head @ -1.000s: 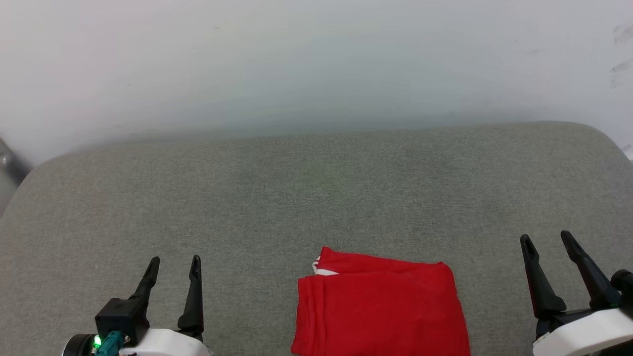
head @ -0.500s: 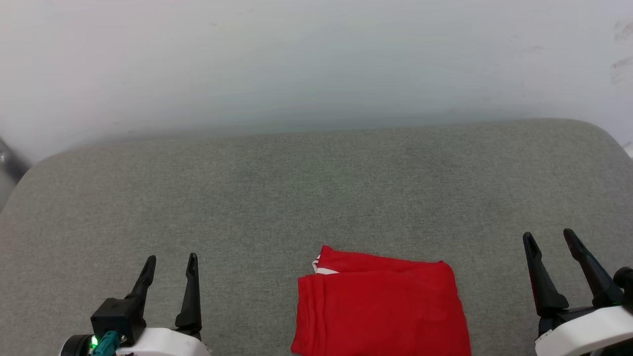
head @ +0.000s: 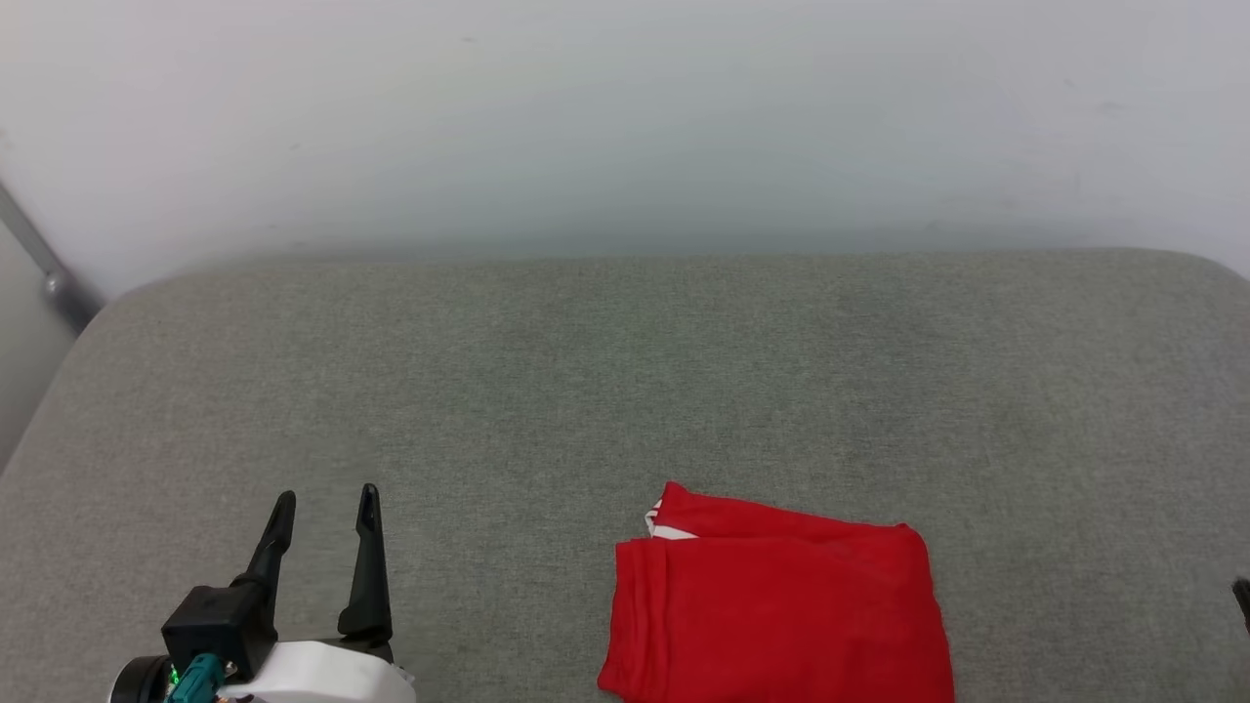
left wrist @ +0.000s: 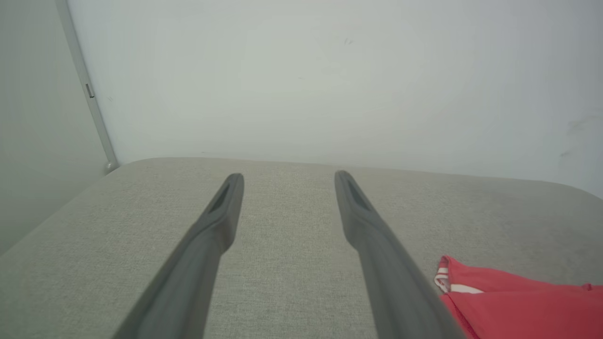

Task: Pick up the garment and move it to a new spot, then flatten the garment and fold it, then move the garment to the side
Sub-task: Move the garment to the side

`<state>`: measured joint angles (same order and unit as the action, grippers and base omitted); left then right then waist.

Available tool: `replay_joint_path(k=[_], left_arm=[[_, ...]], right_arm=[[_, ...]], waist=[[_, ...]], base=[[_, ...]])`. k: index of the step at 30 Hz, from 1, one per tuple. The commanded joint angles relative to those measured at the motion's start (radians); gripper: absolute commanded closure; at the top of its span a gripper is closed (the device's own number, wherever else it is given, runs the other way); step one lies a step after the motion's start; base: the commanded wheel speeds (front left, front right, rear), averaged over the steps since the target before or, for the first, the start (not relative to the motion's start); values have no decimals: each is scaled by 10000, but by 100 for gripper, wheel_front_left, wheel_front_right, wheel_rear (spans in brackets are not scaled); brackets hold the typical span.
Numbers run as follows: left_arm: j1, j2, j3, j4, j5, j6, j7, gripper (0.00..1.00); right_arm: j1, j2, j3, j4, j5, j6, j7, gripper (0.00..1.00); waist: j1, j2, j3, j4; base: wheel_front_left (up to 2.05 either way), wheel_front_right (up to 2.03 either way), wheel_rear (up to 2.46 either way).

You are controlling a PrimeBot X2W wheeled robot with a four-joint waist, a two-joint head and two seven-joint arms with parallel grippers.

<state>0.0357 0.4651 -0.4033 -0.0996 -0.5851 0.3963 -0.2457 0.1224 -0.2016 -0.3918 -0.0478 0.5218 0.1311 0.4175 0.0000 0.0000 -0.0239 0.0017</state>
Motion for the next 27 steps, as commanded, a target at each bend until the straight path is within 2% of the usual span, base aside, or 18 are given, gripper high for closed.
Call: replay_joint_path(k=[1,5,8,10,14,19,25,26,27], left_arm=[[-29,-21,62,-42,53,10,-55,0],[-69,-111,117,-95,110,19,-104,0],[-56,-155,131,-125,121,-7,-133,0],[-34,-177,128,-134,155,-13,-128,0],[-120,-174,99,-119,165,-54,-113,0],[-290,-112,72,-83,183,-100,-53,0],[-491,-50,-24,-65,220,-144,94,0],[-508,-47,-45,-66,232,-149,108,0],[-542,-43,-58,-63,239,-155,125,0]], right_arm=[[-78,-117,-360,362,262,-8,662,0],[-412,-75,-1365,1493,1126,-8,2859,0],[-649,329,-2035,2515,1422,-8,4653,0],[-1107,845,-2349,2986,1919,-5,5660,0],[-1798,1386,-2861,3972,2840,-7,7026,0],[-2800,1540,-2805,5626,4419,-8,7396,0],[-3344,1527,-1418,7158,6062,-8,6971,0],[-3347,1529,-1155,7195,6200,-7,6850,18],[-3336,1531,-941,7182,6343,-7,6672,58]], waist=[[0,0,38,132],[0,0,101,387],[0,0,151,584],[0,0,177,716],[0,0,363,947],[0,0,567,1159],[0,0,623,1364],[0,0,625,1385],[0,0,615,1401]], base=[[0,0,0],[0,0,0],[0,0,0],[0,0,0],[0,0,0],[0,0,0],[0,0,0],[0,0,0],[0,0,0]])
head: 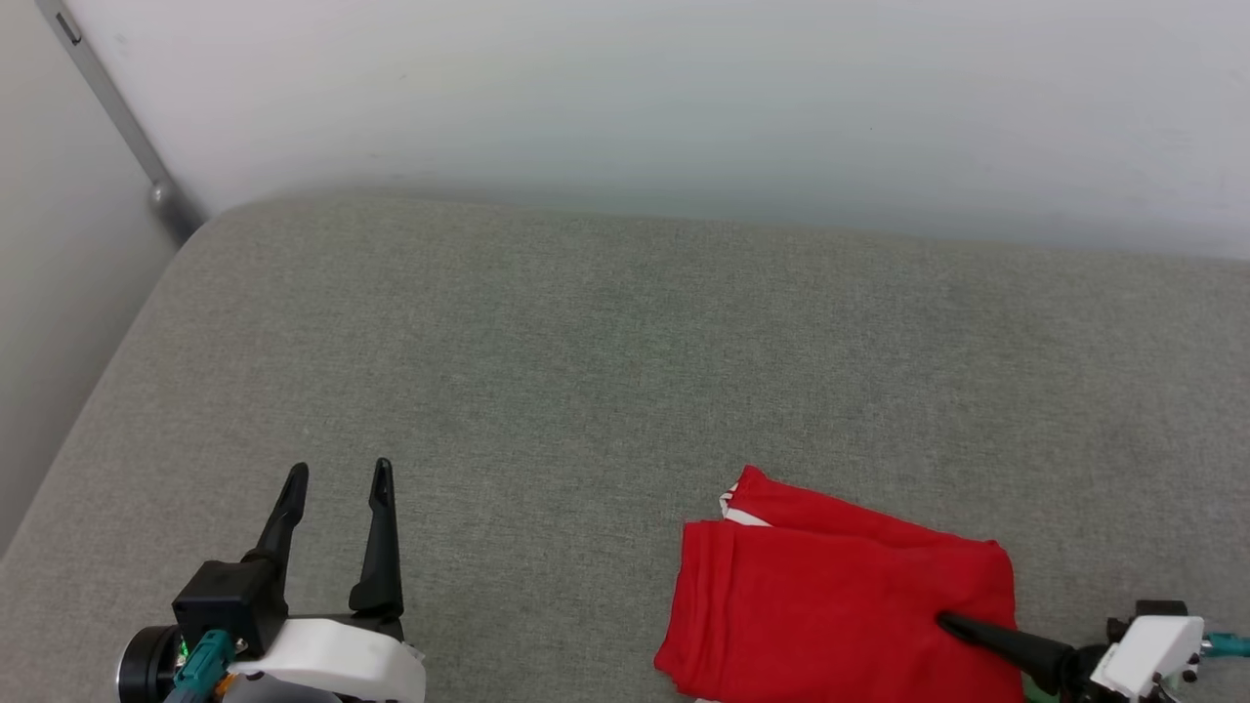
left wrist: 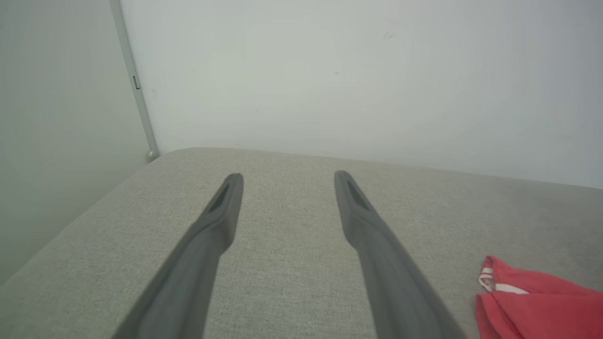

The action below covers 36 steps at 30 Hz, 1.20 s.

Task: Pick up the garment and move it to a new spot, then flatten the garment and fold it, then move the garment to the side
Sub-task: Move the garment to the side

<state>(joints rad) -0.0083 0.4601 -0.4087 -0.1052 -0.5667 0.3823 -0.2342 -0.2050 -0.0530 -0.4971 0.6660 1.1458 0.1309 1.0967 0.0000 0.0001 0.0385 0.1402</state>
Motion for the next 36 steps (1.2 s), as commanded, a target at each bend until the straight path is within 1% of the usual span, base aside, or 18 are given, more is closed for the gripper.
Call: replay_joint_path(k=[1,3,8,12,14,16,18,23,25,28,30,32,34,36], left_arm=[[-127,16,-16,2,62,-10,16,0],[-147,42,-23,20,45,-20,53,0],[-123,57,-75,71,34,-78,23,0],[-128,26,-134,110,89,-113,-32,0],[-115,-8,-153,116,87,-116,-56,0],[-134,-22,-182,119,110,-176,-84,0],[-163,-11,-234,106,159,-225,-84,0],[-567,48,-380,-1,351,-394,-85,0],[-860,46,-434,-36,484,-435,-89,0],[-1412,100,-486,-212,717,-449,13,0],[-1909,136,-557,-369,913,-524,125,0],[-2486,162,-655,-516,1129,-626,291,0],[-3059,220,-790,-636,1375,-736,483,0],[-3626,279,-887,-732,1599,-853,688,0]], right_arm=[[1,48,324,-4,135,-5,-261,100],[136,46,663,-191,182,-5,-509,100],[386,-5,1454,-1156,-533,-5,-1141,100],[603,-575,2588,-2140,-1904,-5,-1932,100],[593,-879,3171,-2496,-2671,-6,-2342,100],[494,-1347,3724,-2703,-3683,-6,-2831,100],[312,-1518,4188,-2775,-4468,-6,-3207,100],[-441,-2094,4578,-2418,-6191,-6,-3833,100],[-888,-2000,4569,-2188,-6520,-5,-4096,100],[-1793,-2127,4505,-1812,-6935,-6,-4537,100],[-2294,-2297,4439,-1420,-7145,-6,-4826,100],[-2810,-2628,4319,-1013,-7339,-6,-5192,100],[-3365,-2977,4274,-658,-7655,-6,-5694,100],[-3752,-3182,4112,-184,-8042,-6,-6153,100]], waist=[[0,-1,-30,25],[0,-1,-68,20],[0,-1,-219,-175],[0,-1,-302,-586],[0,-1,-297,-902],[0,-1,-277,-1279],[0,-1,-219,-1747],[0,-1,280,-3027],[0,-1,631,-3515],[0,-1,1488,-4251],[0,-1,2071,-4570],[0,-1,2683,-4782],[0,-1,3303,-4925],[0,-1,3845,-5007]], base=[[0,0,0],[0,0,0],[0,0,0],[0,0,0],[0,0,0],[0,0,0],[0,0,0],[0,0,0],[0,0,0],[0,0,0],[0,0,0],[0,0,0],[0,0,0],[0,0,0]])
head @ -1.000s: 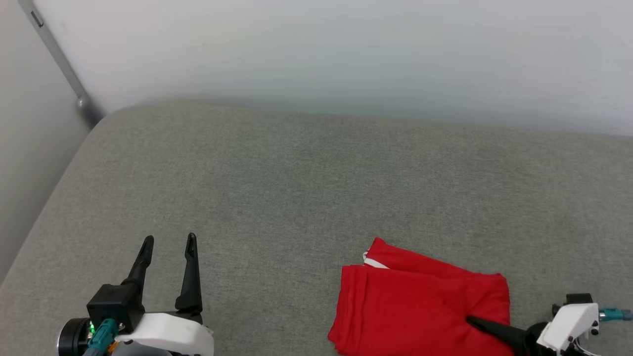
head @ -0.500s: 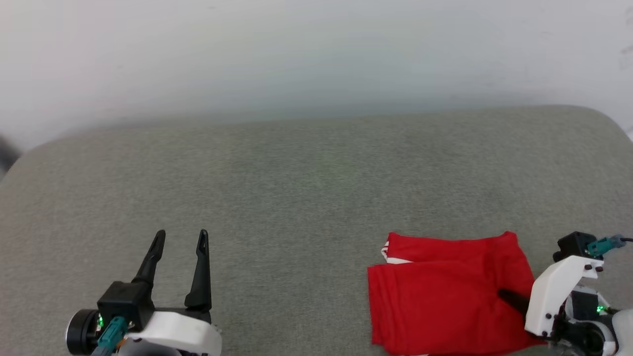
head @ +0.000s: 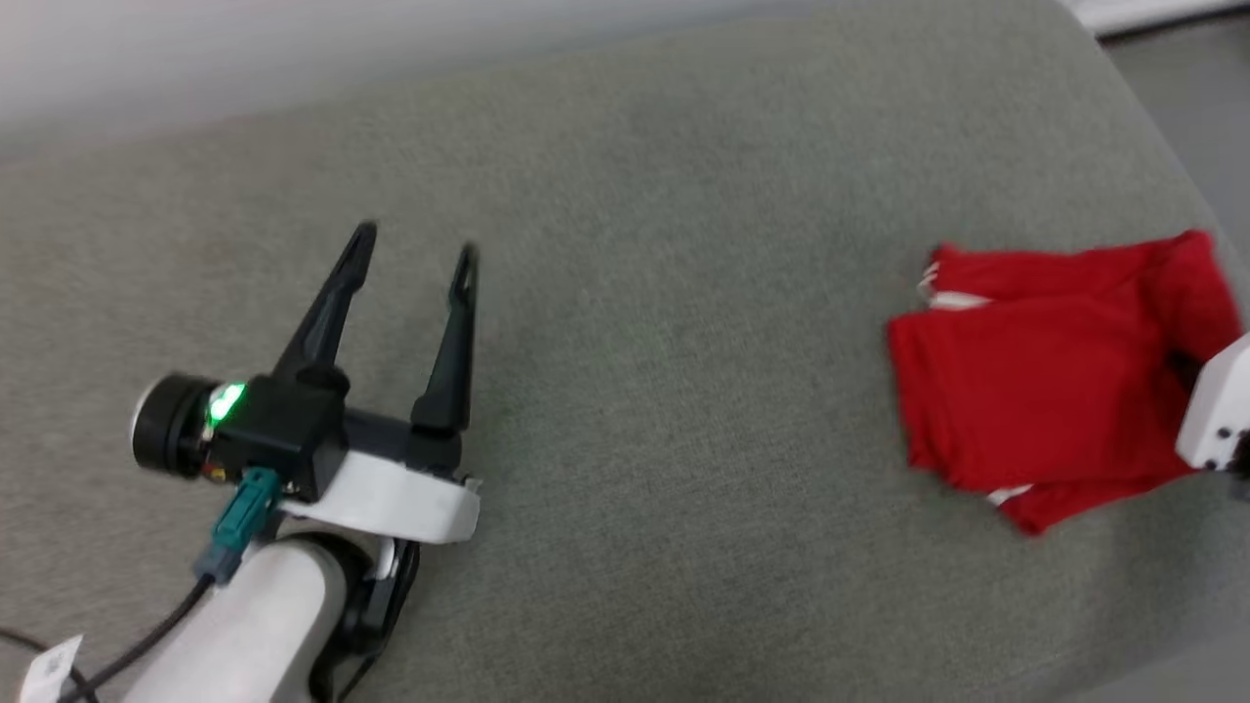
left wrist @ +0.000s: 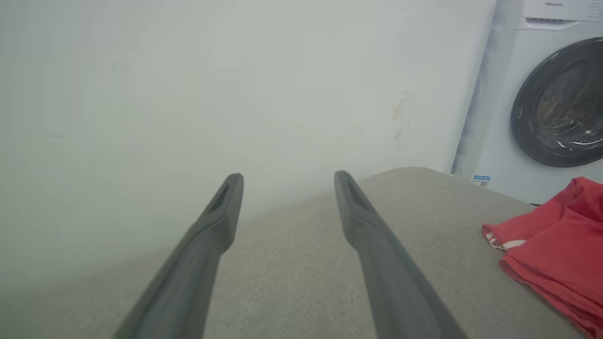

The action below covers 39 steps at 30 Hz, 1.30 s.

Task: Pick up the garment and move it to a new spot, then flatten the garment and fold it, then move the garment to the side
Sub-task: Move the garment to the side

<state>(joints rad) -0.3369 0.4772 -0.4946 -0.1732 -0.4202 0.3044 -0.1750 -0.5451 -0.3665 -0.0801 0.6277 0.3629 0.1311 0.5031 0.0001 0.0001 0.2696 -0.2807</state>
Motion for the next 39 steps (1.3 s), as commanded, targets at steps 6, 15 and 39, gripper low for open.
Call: replay_joint_path(k=[6,15,39], left_arm=[[-1552,363,-277,-436,699,-327,739,0],[-2506,586,-399,-1012,1182,-464,1374,0],[364,-130,29,236,-260,320,-352,0]], right_arm=[[-1856,-481,-855,1327,-790,-10,-1792,100],[-3269,-820,-1875,2621,-1588,-10,-3894,100],[-1568,-707,-334,3195,-3022,-10,-6937,0]], waist=[[-1,-1,2794,-887],[-1,-1,3777,-701],[-1,-1,-204,-105]], base=[[0,0,0],[0,0,0],[0,0,0]])
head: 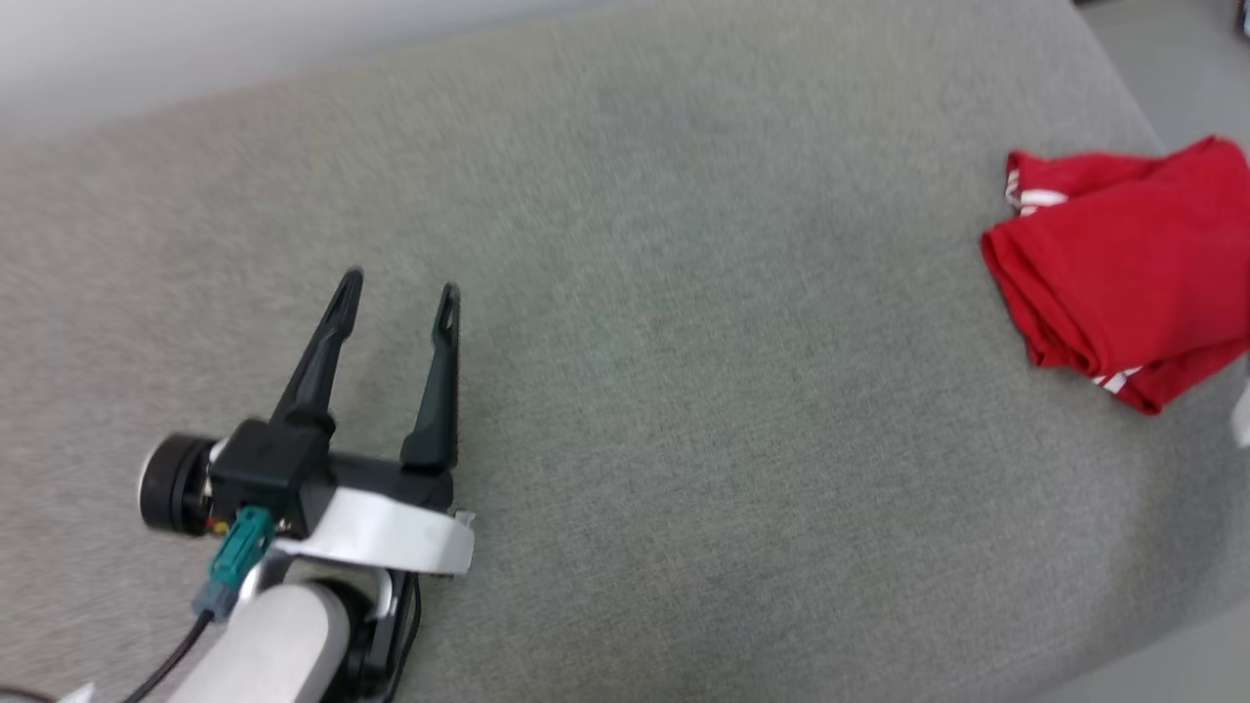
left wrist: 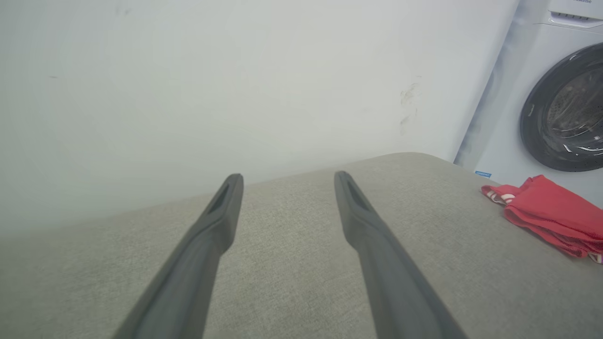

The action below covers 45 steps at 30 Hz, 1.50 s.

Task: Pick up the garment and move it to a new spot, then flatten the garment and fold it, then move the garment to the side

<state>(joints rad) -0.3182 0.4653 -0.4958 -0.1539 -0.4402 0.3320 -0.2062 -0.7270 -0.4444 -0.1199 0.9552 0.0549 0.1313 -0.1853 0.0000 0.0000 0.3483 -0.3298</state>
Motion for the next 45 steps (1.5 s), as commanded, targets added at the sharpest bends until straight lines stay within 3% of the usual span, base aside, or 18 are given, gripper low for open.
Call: replay_joint_path(k=[1,14,23,30,35,45], left_arm=[[406,-50,78,86,-139,97,-119,0],[2201,-51,540,593,-734,482,-439,0],[3268,375,1000,934,-1082,482,-499,0],[3697,466,969,1086,-1244,423,-486,0],[3857,395,874,1140,-1285,399,-489,0],[3677,314,809,1201,-1318,329,-518,0]], right_arm=[[542,159,255,-277,174,-12,-60,0],[3944,1174,1973,-4353,1952,-10,441,0],[5935,1722,1562,-7839,2076,-10,1031,0],[7652,2514,950,-10130,1605,-10,1850,0],[8272,2987,792,-10998,1418,-10,2211,0],[8506,3306,726,-11325,1280,-10,2472,0]], waist=[[0,0,-1214,474],[0,0,-2913,2088],[0,0,-3700,2831],[0,0,-3971,2903],[0,0,-4053,2926],[0,0,-4052,2914]], base=[[0,0,0],[0,0,0],[0,0,0],[0,0,0],[0,0,0],[0,0,0]])
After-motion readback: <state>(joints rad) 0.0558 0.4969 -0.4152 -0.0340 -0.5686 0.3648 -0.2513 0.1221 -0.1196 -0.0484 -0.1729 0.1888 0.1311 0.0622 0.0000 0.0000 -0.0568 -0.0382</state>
